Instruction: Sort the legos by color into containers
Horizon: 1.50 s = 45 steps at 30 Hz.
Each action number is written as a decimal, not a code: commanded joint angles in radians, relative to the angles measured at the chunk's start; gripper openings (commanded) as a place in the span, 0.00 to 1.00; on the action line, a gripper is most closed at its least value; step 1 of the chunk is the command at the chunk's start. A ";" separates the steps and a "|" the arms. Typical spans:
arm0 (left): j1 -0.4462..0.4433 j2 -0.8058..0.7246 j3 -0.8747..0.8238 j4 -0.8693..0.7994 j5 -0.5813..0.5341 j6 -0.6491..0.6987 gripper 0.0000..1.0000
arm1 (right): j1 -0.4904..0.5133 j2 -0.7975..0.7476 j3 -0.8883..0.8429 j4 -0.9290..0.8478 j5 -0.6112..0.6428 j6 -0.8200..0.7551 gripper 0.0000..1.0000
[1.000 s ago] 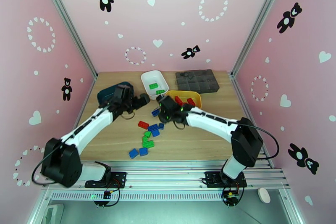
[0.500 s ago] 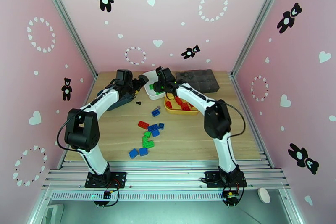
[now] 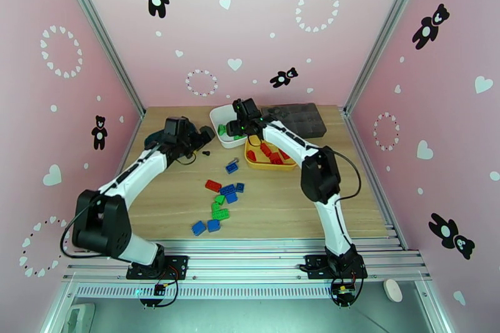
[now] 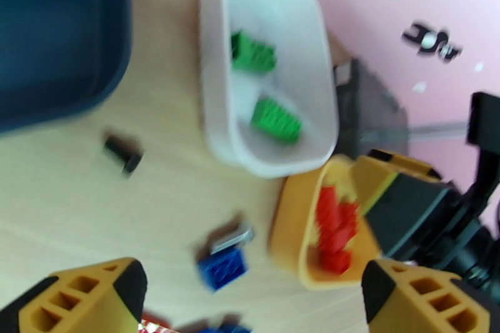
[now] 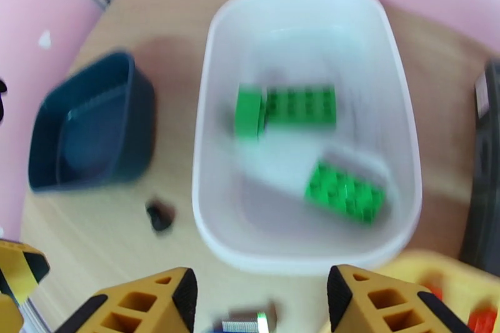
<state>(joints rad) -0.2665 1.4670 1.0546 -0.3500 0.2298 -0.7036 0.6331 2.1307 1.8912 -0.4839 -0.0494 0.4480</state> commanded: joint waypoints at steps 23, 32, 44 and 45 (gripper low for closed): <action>-0.480 -0.083 -0.271 -0.255 -0.381 0.092 0.73 | 0.360 -0.691 -0.904 0.063 0.219 0.132 0.62; -0.481 -0.006 -0.257 -0.223 -0.378 0.128 0.62 | 0.385 -0.756 -1.014 0.085 0.255 0.202 0.62; -0.484 0.007 -0.248 -0.196 -0.344 0.124 0.62 | 0.384 -0.754 -1.004 0.074 0.276 0.197 0.63; -0.483 -0.003 -0.248 -0.200 -0.345 0.123 0.63 | 0.385 -0.753 -1.004 0.075 0.276 0.196 0.63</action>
<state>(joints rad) -0.7433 1.4849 0.8070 -0.5350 -0.1169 -0.5865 1.0142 1.3804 0.8848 -0.4149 0.2108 0.6334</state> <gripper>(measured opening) 0.624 0.627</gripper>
